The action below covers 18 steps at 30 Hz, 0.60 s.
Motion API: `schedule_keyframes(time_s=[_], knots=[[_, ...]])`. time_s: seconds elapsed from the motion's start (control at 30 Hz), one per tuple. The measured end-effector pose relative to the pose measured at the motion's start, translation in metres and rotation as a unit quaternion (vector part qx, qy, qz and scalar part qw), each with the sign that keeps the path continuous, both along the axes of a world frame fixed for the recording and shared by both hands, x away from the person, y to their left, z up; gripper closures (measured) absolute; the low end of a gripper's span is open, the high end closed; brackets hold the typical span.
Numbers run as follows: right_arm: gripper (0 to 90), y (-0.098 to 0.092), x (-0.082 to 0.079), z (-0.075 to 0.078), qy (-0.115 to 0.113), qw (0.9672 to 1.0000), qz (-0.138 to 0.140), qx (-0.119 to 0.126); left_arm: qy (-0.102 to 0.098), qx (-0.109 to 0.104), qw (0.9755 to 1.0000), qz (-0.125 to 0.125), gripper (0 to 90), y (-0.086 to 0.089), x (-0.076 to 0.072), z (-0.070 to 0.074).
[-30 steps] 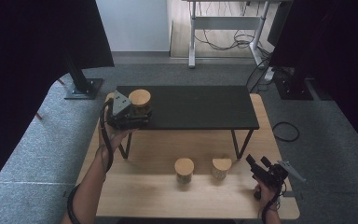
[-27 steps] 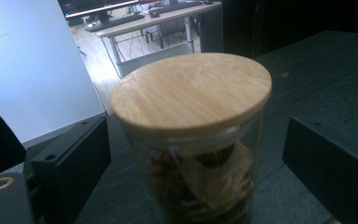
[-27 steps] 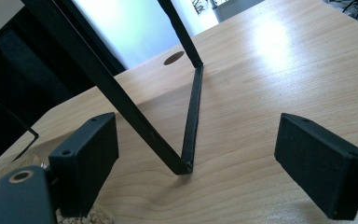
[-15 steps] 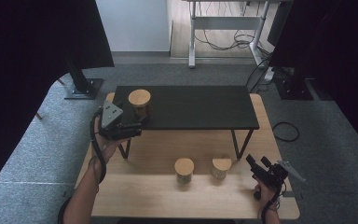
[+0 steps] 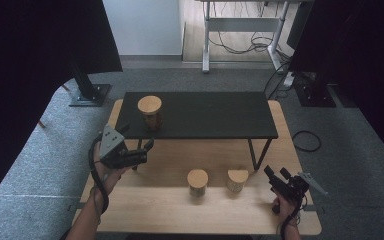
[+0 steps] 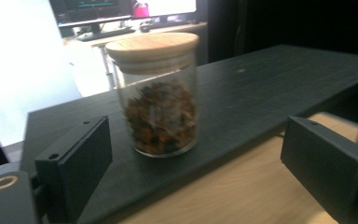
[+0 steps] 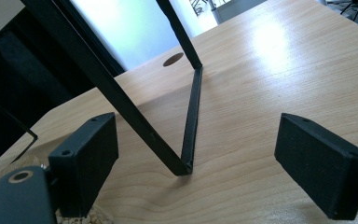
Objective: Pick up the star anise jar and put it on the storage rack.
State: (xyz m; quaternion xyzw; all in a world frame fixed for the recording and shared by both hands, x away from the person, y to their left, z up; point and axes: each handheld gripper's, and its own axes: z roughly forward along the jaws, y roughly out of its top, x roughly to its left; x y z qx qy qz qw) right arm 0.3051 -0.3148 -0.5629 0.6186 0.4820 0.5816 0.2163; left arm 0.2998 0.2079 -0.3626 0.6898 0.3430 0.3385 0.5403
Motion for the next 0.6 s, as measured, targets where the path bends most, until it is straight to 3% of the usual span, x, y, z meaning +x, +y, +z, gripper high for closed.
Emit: schedule_keyframes(time_s=[0.37,0.5,0.6], knots=[[12.9,0.0,-0.001,0.0,0.001,1.0,0.0,-0.001,-0.002,0.012,0.9999,-0.012,8.7,0.004,-0.031,-0.027],[13.0,0.0,-0.001,0.0,0.001,1.0,0.0,-0.001,0.016,0.002,0.9997,-0.016,9.2,0.008,-0.045,-0.045],[13.0,0.001,0.0,0.0,0.002,1.0,0.002,-0.003,0.024,0.006,0.9996,-0.013,9.4,0.01,-0.053,-0.058]])
